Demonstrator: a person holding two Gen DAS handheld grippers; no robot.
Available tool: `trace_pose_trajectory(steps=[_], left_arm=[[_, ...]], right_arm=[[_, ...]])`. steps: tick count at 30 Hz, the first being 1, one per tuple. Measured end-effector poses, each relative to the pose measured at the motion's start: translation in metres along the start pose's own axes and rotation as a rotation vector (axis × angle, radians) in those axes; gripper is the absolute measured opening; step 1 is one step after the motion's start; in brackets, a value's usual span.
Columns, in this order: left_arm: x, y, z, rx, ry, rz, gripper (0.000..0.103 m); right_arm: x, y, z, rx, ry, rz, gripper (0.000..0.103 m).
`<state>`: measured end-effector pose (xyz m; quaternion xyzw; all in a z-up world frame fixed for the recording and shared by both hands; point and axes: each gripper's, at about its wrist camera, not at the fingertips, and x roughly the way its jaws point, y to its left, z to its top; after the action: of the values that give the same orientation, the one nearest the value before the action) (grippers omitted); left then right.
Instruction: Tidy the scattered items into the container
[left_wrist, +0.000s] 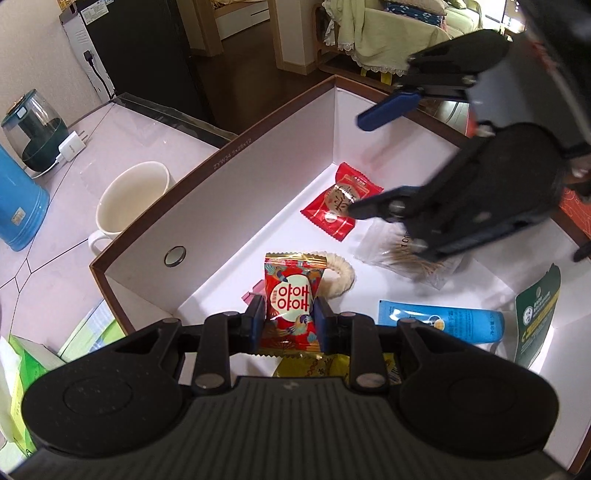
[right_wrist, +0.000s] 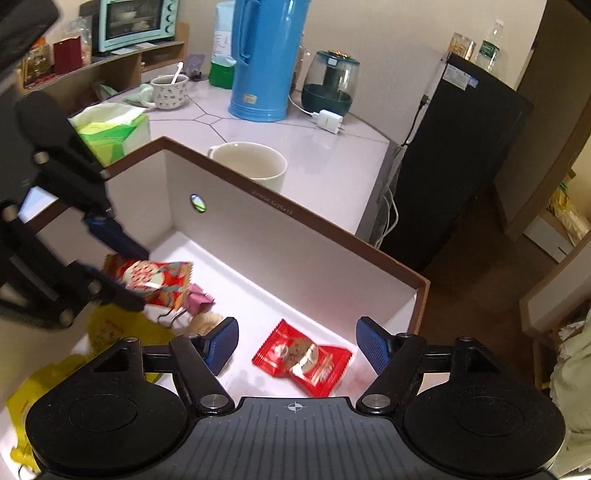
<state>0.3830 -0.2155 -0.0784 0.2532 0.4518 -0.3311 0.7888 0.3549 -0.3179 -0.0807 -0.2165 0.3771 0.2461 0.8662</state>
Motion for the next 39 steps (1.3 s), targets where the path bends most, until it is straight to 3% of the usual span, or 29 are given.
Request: trace_pose_trajectory(steps=[11, 14, 20, 23, 30, 31, 33, 39], left_arm=[[-0.001, -0.011, 0.009, 0.006, -0.021, -0.016, 0.024], [-0.003, -0.016, 0.012, 0.009, -0.029, -0.010, 0.039], [-0.013, -0.026, 0.007, 0.000, -0.016, -0.004, 0.043], [-0.020, -0.031, 0.002, -0.014, -0.007, 0.015, 0.059], [-0.044, -0.045, -0.010, -0.070, -0.004, 0.051, 0.076], [-0.049, -0.048, -0.012, -0.078, -0.007, 0.058, 0.077], [-0.058, -0.054, -0.017, -0.092, -0.011, 0.073, 0.080], [-0.082, -0.067, -0.030, -0.142, -0.035, 0.096, 0.083]], right_arm=[[-0.054, 0.008, -0.026, 0.180, -0.015, 0.047, 0.073], [-0.068, 0.011, -0.029, 0.219, -0.023, 0.051, 0.073], [-0.088, 0.013, -0.032, 0.288, -0.030, 0.064, 0.073], [-0.093, 0.016, -0.035, 0.317, -0.020, 0.074, 0.073], [-0.110, 0.031, -0.046, 0.419, -0.015, 0.069, 0.074], [-0.113, 0.034, -0.048, 0.438, -0.014, 0.065, 0.075], [-0.118, 0.039, -0.052, 0.476, -0.017, 0.058, 0.100], [-0.142, 0.054, -0.065, 0.561, -0.036, 0.041, 0.100]])
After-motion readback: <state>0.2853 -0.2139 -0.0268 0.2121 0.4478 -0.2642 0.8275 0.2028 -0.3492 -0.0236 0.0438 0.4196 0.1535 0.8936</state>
